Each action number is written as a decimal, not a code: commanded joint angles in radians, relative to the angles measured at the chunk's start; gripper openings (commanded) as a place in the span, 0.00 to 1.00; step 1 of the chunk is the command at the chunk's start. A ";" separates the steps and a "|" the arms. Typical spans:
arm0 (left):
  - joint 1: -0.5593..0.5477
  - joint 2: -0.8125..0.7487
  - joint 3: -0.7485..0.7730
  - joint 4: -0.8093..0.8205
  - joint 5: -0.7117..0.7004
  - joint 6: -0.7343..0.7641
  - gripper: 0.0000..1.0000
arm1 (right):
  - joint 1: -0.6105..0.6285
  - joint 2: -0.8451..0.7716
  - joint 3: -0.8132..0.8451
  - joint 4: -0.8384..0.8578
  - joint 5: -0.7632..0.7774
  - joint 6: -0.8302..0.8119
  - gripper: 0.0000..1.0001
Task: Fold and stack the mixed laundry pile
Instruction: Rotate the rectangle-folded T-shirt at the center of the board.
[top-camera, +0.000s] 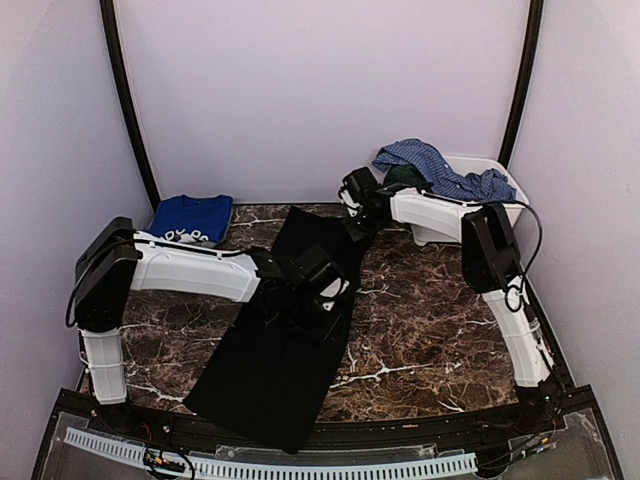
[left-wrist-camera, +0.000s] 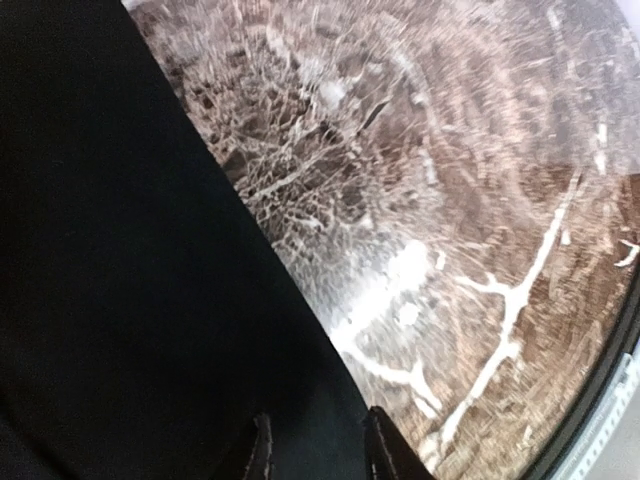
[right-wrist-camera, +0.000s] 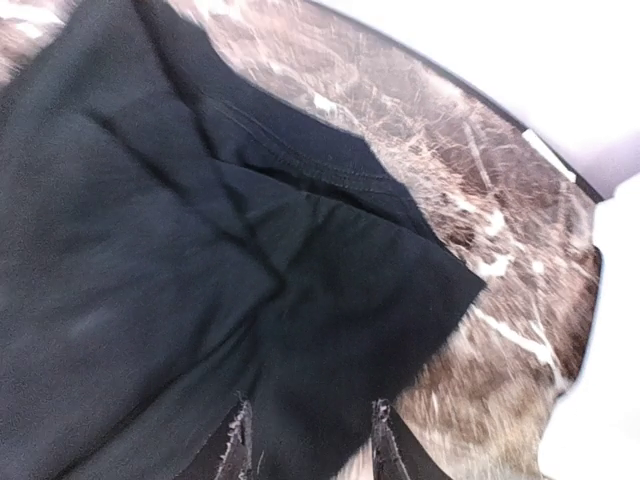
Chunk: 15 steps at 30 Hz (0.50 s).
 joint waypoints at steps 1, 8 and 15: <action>-0.002 -0.238 -0.073 -0.075 -0.040 -0.050 0.34 | 0.026 -0.257 -0.160 0.085 -0.179 0.046 0.38; -0.009 -0.425 -0.242 -0.179 -0.093 -0.040 0.34 | 0.091 -0.302 -0.303 0.027 -0.248 0.127 0.36; -0.076 -0.437 -0.365 -0.120 -0.063 -0.039 0.31 | 0.097 -0.198 -0.300 -0.001 -0.208 0.152 0.31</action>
